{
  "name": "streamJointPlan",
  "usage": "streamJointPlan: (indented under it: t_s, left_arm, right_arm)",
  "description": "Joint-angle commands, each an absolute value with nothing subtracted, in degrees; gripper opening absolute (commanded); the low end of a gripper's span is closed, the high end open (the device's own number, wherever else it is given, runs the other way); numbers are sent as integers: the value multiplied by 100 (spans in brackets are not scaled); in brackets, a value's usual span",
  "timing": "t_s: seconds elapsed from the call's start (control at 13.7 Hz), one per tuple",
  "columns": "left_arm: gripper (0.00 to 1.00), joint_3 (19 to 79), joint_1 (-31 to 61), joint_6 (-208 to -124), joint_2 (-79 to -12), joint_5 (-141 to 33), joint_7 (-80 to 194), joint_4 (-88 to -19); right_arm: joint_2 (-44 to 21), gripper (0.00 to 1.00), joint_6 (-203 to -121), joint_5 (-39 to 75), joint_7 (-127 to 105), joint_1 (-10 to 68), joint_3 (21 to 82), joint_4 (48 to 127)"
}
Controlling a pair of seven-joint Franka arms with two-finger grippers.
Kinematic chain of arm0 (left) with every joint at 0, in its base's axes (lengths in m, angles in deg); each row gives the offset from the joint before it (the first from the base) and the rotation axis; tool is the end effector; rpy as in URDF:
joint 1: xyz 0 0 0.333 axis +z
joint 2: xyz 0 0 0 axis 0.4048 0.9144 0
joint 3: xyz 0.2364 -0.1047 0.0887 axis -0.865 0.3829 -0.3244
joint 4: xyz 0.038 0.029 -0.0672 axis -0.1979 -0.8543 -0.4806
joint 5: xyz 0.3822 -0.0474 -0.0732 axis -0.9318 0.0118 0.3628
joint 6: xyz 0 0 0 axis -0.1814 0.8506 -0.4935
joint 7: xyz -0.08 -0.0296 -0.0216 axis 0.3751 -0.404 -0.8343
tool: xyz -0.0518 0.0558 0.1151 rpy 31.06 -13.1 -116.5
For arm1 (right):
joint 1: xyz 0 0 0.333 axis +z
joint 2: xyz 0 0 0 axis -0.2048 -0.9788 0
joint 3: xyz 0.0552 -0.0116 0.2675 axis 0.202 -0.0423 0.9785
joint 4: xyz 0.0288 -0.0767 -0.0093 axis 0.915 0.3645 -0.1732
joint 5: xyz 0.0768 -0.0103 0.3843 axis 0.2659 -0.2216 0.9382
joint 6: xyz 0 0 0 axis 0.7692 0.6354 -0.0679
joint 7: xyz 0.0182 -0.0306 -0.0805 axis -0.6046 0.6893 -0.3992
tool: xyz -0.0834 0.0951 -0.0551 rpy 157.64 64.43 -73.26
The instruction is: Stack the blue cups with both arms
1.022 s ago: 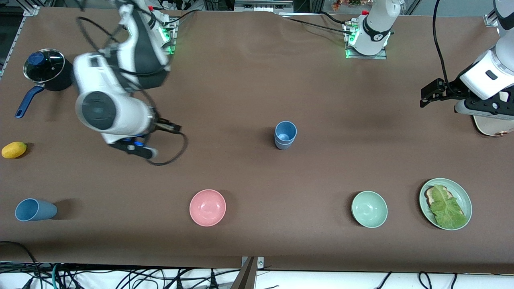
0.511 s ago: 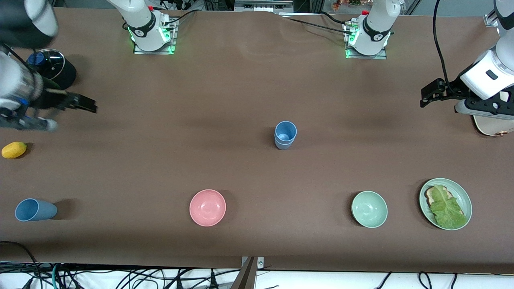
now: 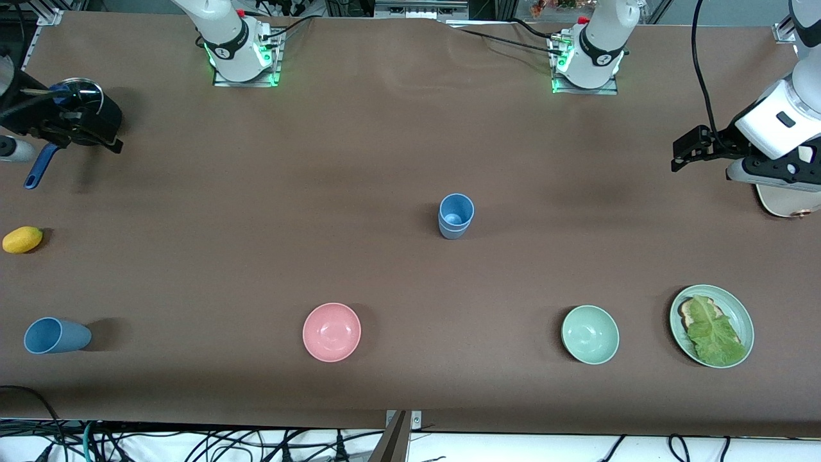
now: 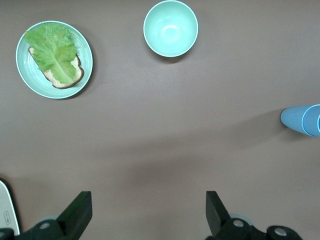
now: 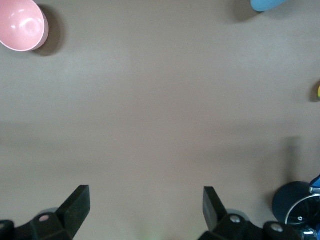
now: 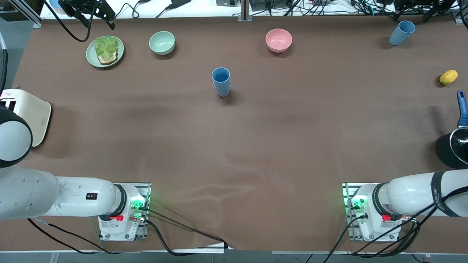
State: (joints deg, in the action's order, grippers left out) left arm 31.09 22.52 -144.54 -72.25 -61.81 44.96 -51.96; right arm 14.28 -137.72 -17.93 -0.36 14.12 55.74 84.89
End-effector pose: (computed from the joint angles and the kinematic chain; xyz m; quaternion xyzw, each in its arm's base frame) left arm 0.5516 -0.0212 0.5036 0.9977 -0.0660 -0.0111 0.0109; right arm 0.5407 0.0112 0.5255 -0.9989 0.0413 0.0222 0.0060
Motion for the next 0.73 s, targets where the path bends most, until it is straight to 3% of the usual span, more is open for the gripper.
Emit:
streamJointPlan:
  t_s: [0.0,0.66]
  left_arm:
    - [100,3098,2247,-14359,-7274,-6144,4513,-5158]
    - [100,3106,2247,-14359,-7274,-6144,4513,-5158]
  right_arm:
    - [1359,100,-13846,-1854,-18,1331,5721,8447]
    - [1305,100,-13811,-1845,8,1418,5730,8393]
